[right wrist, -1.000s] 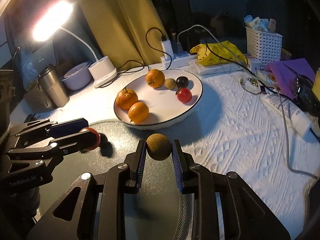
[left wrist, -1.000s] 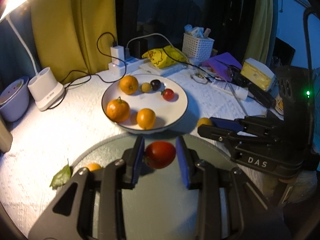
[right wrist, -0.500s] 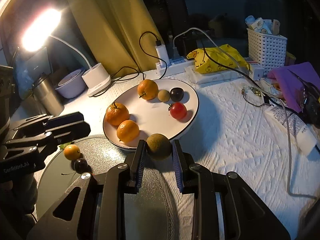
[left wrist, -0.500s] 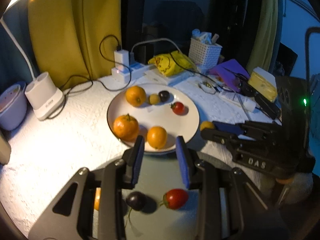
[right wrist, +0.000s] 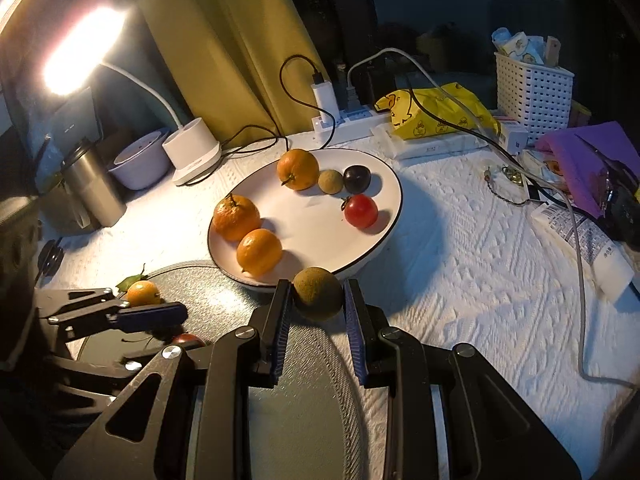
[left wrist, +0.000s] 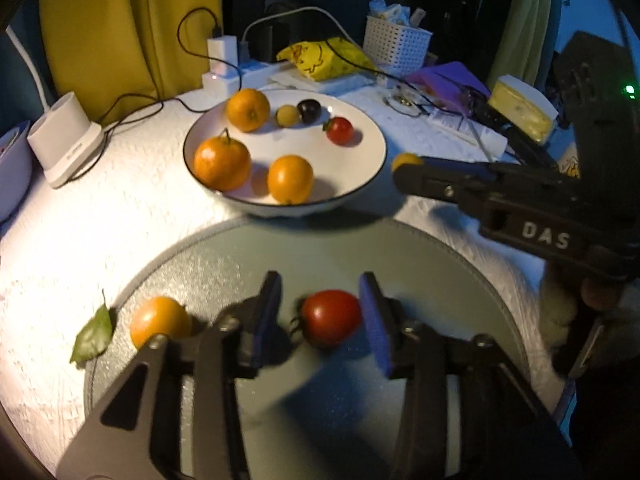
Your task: Organize fruits
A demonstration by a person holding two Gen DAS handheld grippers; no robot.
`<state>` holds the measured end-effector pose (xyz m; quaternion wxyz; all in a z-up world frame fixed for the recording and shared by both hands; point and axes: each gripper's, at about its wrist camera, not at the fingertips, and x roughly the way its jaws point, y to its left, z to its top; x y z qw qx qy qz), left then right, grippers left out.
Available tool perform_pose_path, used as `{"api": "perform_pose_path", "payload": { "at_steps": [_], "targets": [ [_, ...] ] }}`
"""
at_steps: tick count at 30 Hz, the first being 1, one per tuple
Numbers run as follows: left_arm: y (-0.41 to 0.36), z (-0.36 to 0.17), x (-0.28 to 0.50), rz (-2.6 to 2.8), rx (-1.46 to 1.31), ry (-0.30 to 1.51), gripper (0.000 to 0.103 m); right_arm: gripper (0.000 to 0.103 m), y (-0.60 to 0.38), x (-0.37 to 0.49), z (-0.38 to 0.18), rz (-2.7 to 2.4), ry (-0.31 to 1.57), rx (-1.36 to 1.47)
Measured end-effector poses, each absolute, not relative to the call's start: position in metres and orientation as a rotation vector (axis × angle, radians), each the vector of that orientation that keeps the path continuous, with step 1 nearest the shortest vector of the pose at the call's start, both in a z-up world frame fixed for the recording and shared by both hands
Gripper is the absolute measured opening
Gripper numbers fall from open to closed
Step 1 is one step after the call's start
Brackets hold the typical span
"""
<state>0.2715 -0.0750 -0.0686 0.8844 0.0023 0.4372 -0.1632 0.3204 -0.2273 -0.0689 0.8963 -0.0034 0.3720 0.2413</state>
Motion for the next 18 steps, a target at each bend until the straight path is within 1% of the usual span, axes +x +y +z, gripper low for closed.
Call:
{"api": "perform_pose_path", "payload": {
  "at_steps": [8, 11, 18],
  "targets": [
    [-0.081, -0.080, 0.261, -0.361, 0.041, 0.921, 0.043, 0.028, -0.228, 0.302, -0.065, 0.486, 0.762, -0.017],
    [-0.080, -0.078, 0.261, -0.357, 0.033, 0.913, 0.041, 0.028, -0.229, 0.299, -0.064, 0.483, 0.760, -0.018],
    [-0.075, -0.060, 0.269, -0.348, 0.012, 0.861, 0.041, 0.028, -0.227, 0.300, -0.061, 0.488, 0.751, -0.022]
  ]
}}
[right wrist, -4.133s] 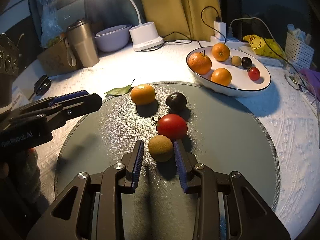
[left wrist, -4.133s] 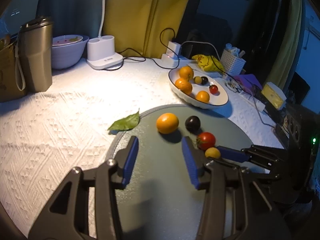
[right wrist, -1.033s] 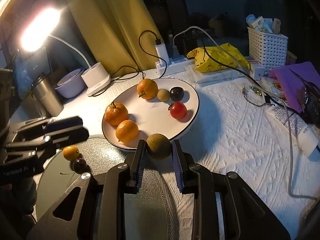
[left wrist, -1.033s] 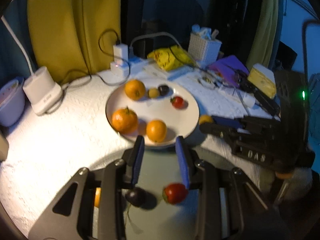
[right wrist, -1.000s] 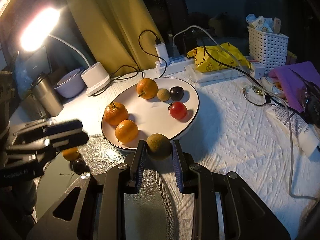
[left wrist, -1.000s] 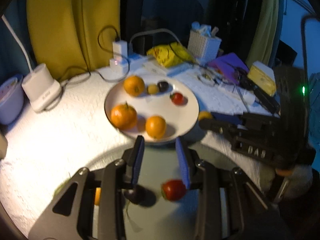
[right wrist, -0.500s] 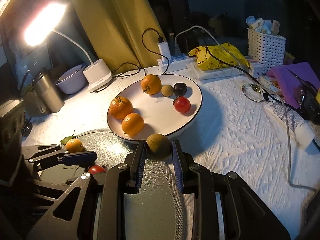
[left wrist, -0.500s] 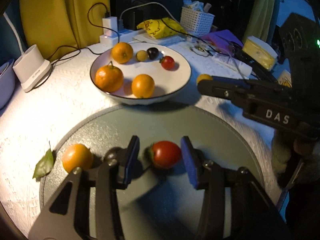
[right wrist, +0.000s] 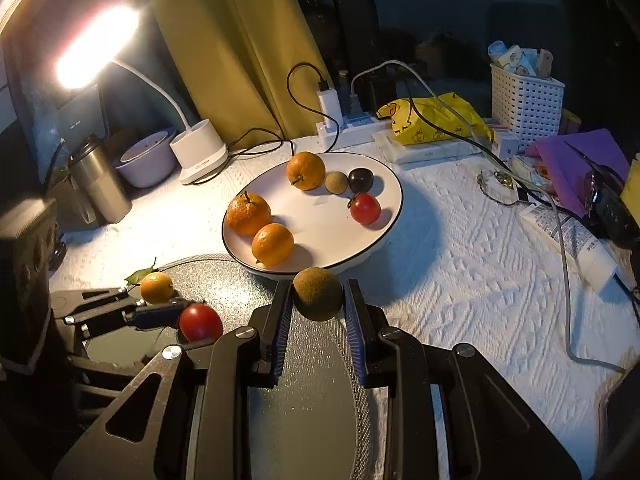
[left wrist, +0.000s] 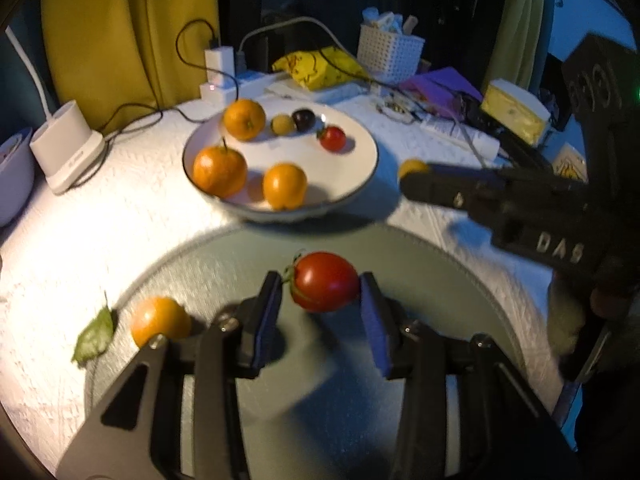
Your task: Organize fruits
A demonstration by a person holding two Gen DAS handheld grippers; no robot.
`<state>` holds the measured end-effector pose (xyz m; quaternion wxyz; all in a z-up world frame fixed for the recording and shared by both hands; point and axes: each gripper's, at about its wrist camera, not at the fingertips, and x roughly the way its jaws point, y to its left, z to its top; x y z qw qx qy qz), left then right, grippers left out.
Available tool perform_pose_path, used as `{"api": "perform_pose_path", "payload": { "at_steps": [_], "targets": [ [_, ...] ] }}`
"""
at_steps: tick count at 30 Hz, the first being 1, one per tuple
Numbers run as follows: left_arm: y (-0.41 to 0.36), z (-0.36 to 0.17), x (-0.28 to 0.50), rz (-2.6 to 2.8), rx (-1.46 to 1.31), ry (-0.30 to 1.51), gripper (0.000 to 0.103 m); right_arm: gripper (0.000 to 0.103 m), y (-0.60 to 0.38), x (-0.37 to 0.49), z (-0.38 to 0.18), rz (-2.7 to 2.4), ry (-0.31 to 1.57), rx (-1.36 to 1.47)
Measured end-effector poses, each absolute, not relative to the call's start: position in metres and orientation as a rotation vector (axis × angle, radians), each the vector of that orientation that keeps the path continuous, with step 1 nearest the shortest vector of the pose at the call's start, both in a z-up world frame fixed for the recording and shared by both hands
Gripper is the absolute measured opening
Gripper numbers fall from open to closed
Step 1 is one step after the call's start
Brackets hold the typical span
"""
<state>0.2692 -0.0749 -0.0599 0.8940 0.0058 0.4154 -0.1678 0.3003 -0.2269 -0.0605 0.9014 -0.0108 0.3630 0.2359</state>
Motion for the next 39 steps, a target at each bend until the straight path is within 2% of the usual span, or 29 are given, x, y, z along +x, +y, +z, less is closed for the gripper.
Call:
{"api": "perform_pose_path", "payload": {
  "at_steps": [12, 39],
  "targets": [
    [-0.068, -0.041, 0.315, -0.327, 0.002, 0.820, 0.041, 0.028, -0.225, 0.330, -0.065, 0.496, 0.760, -0.006],
    [-0.027, -0.048, 0.406, -0.192, -0.059, 0.817, 0.043, 0.028, -0.212, 0.387, -0.075, 0.471, 0.775, -0.021]
  ]
}}
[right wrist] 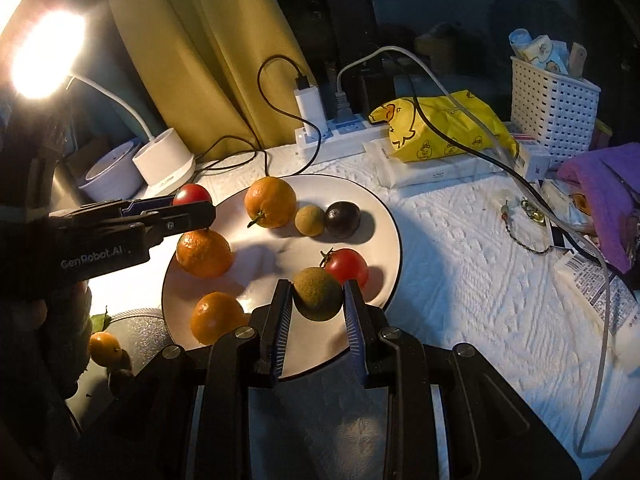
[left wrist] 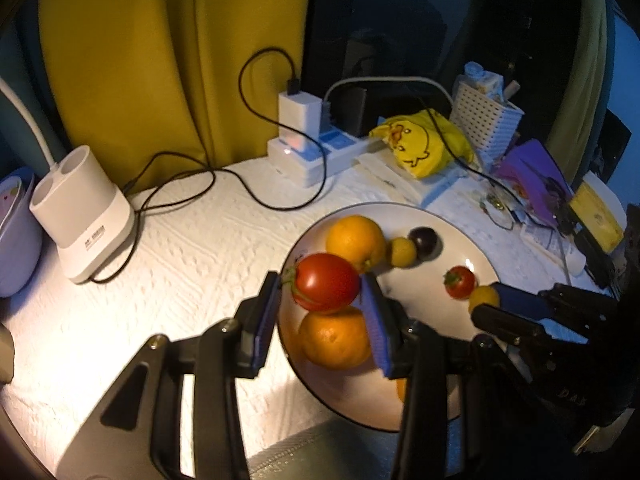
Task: Organize fruits
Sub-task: 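Carry the red tomato and brown fruit to the white bowl and release both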
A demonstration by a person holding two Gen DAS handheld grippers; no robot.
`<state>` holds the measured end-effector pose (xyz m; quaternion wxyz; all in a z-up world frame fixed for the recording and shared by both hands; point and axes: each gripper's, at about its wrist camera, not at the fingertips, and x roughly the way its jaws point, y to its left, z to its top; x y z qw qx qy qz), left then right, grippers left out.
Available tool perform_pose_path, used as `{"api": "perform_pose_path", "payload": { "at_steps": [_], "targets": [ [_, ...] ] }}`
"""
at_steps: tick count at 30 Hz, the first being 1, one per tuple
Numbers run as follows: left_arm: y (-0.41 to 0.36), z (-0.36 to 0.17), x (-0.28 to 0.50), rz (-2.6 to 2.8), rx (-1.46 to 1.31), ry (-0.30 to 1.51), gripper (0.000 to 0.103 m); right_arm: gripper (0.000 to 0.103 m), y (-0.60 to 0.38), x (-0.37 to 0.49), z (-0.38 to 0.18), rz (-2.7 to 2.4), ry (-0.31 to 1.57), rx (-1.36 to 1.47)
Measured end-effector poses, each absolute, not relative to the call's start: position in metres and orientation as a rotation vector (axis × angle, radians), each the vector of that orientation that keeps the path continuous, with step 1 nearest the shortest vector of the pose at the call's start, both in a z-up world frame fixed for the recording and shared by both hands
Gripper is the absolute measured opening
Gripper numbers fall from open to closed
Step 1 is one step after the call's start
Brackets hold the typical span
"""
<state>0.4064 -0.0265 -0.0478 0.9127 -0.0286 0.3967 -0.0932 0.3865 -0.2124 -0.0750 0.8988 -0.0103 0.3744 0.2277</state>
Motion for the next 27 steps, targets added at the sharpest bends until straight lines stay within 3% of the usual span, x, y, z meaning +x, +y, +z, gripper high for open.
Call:
{"api": "perform_pose_path", "payload": {
  "at_steps": [27],
  "targets": [
    [-0.003, -0.014, 0.344, -0.191, -0.107, 0.733, 0.047, 0.033, -0.200, 0.343, -0.051, 0.449, 0.736, -0.039]
  ]
}}
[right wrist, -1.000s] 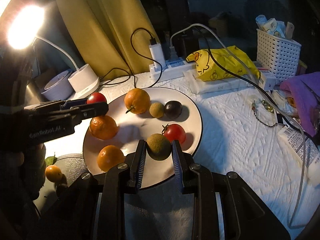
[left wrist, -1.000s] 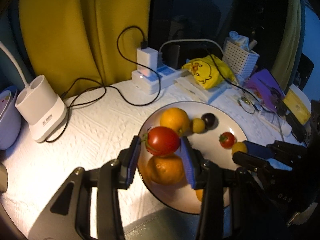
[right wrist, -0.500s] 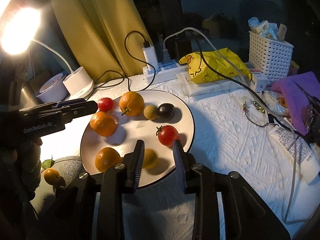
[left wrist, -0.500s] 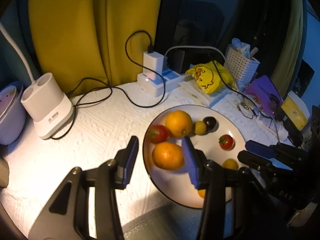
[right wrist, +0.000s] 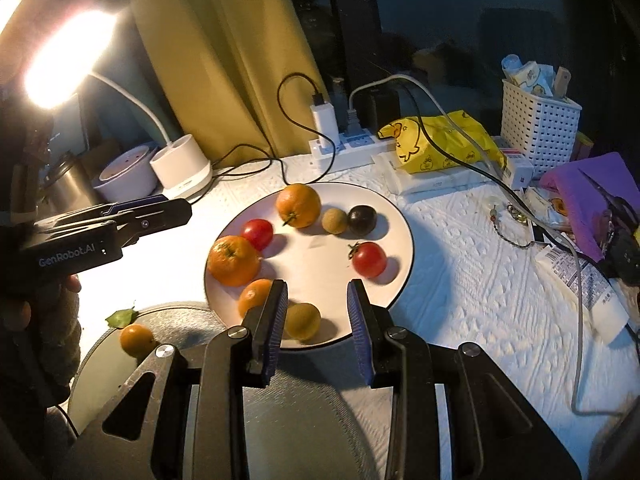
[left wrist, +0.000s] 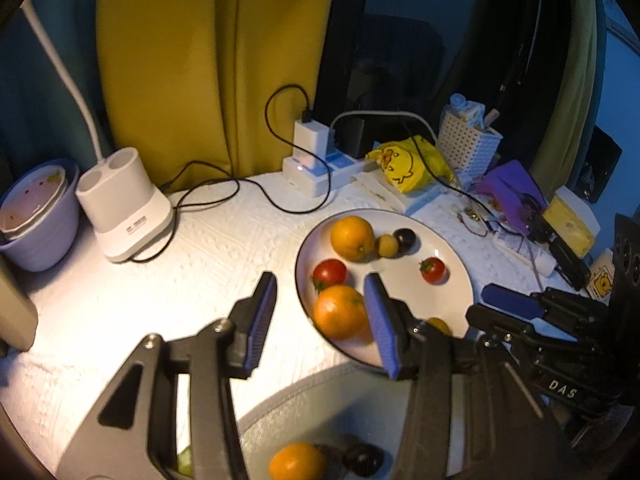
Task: Organize fruits
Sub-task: 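Carry the red tomato and brown fruit to the white bowl and release both, then move both open grippers back over the fruit tray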
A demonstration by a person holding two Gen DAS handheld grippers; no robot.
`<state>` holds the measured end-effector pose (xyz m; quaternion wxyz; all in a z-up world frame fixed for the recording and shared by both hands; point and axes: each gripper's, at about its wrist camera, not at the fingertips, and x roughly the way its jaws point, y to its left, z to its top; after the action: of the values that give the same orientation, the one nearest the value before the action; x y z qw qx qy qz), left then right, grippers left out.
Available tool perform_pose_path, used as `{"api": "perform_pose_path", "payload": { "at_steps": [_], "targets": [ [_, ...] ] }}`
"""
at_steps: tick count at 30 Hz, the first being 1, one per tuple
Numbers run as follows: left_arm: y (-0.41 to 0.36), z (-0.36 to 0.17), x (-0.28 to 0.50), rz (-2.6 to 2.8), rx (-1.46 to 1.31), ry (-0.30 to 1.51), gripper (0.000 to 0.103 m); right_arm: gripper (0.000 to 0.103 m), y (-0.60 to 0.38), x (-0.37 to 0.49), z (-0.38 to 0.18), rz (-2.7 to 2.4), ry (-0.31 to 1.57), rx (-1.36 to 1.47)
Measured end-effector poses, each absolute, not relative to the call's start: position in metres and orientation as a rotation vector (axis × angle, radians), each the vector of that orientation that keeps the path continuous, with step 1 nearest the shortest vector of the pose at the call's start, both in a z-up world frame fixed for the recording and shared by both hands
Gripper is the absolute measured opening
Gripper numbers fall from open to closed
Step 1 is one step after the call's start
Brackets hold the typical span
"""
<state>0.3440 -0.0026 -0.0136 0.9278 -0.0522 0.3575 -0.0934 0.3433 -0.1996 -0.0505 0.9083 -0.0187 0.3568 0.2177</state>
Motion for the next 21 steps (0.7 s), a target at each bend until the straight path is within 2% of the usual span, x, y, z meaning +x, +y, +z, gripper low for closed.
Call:
{"api": "perform_pose_path", "payload": {
  "at_steps": [21],
  "targets": [
    [0.026, -0.028, 0.271, -0.189, -0.154, 0.729, 0.047, 0.033, -0.165, 0.286, -0.045, 0.492, 0.730, -0.099]
  ]
}}
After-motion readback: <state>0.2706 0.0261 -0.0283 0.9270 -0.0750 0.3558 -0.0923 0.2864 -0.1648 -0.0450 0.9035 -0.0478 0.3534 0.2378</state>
